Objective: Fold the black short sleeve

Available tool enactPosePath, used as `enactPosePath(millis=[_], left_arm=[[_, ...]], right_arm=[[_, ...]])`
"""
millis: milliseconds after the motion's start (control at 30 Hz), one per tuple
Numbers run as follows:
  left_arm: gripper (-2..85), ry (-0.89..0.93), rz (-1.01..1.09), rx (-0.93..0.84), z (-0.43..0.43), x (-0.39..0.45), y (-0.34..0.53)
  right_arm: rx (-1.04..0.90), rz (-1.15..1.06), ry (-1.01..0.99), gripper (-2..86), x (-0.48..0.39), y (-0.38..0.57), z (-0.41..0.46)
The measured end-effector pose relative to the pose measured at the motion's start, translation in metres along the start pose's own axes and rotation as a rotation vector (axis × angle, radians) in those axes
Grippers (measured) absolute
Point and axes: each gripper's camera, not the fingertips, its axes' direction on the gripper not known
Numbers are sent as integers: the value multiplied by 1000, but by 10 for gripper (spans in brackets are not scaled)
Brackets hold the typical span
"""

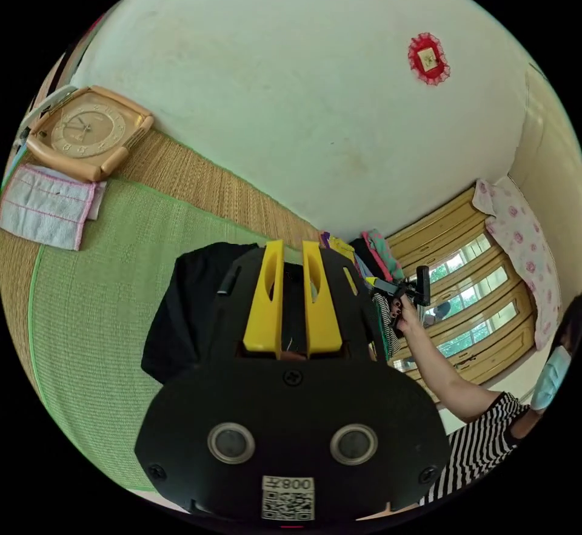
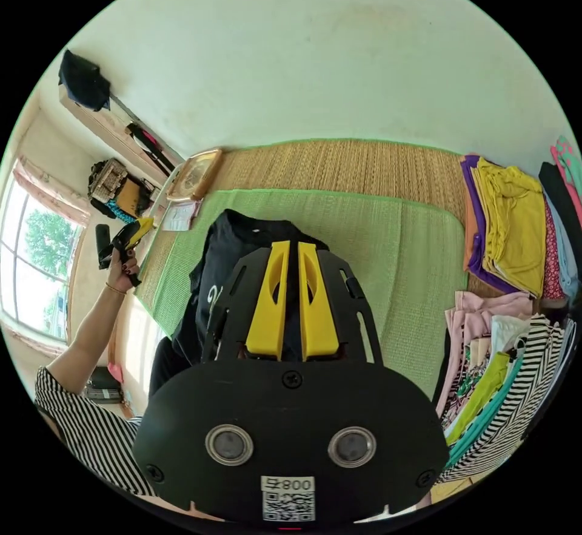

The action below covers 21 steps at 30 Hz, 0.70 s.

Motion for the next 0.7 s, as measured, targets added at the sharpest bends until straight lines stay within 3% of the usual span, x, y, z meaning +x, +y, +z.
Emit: enactPosePath(millis=[200, 400, 700], left_arm=[[76, -195, -35, -262, 41, -37, 38], [96, -448, 26, -301, 62, -20, 27], [84, -483, -126, -284, 98, -30, -9]], right_arm=[[-140, -89, -18, 62, -26, 76, 114], [-253, -212, 84, 82, -95, 119, 200], [-297, -329, 216, 82, -177, 128, 277]])
